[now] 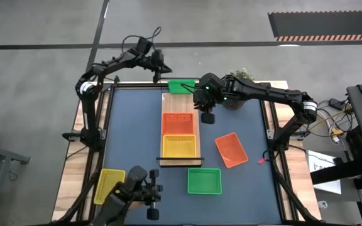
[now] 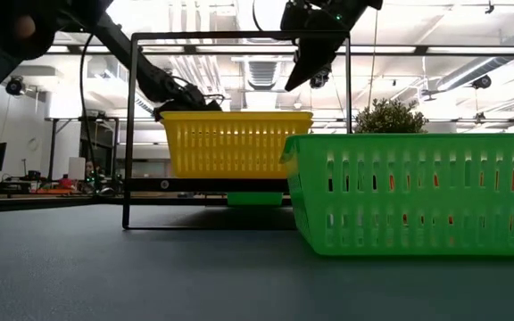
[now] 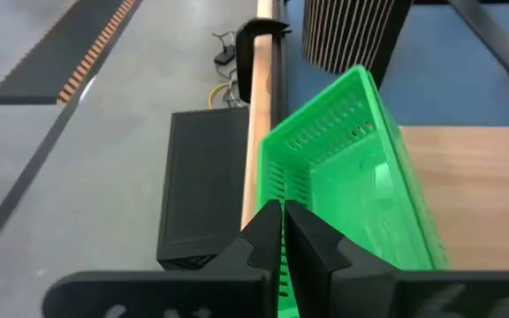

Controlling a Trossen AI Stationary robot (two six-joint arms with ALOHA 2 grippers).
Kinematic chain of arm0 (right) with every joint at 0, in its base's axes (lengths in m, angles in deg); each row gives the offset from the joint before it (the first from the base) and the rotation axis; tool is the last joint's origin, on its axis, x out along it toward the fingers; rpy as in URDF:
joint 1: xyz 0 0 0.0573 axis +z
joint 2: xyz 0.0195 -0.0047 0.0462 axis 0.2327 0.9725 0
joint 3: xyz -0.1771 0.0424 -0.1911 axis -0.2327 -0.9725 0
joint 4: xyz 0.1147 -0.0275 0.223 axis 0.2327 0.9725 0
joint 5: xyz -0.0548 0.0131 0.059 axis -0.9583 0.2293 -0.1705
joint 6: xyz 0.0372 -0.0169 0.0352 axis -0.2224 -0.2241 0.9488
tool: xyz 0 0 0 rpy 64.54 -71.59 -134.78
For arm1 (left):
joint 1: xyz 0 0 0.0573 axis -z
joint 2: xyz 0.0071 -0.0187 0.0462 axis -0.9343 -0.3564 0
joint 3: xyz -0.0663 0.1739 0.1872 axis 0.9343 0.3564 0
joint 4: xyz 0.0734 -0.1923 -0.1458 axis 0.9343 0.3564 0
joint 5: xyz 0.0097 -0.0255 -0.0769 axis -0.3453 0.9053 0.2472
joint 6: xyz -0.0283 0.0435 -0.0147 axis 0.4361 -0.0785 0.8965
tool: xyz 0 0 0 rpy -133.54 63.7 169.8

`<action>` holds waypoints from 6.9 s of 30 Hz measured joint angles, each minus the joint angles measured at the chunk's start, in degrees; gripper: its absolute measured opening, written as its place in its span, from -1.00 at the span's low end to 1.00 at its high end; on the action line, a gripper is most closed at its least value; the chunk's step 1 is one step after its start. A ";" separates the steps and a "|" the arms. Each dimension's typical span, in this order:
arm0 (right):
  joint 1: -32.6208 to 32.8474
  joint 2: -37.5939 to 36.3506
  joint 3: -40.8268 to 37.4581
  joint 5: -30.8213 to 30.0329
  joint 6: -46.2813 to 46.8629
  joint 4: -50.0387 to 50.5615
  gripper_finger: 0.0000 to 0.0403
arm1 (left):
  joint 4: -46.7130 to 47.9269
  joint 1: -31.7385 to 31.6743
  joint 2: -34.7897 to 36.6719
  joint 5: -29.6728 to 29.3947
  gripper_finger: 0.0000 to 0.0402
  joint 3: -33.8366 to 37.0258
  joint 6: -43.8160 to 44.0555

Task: Stack baskets on shelf by color
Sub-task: Stack the top green bin on top of the green bin on the shelf

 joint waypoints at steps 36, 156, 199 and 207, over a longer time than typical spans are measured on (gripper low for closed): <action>-4.50 8.05 -4.89 -1.67 3.16 -14.62 -0.74 | 5.98 4.39 -1.38 3.84 -1.00 0.76 -5.06; -4.42 19.55 -3.75 -8.36 -17.02 -26.95 -0.96 | 21.40 10.67 6.06 -4.08 -1.00 1.35 -22.35; 8.90 -19.29 -25.71 -4.23 3.40 -16.33 -0.96 | 14.82 13.08 17.60 -24.84 -0.29 23.23 -23.91; 9.51 -19.28 -25.83 -4.23 3.37 -16.36 -0.96 | 16.01 13.22 17.54 -25.20 -0.29 23.76 -23.77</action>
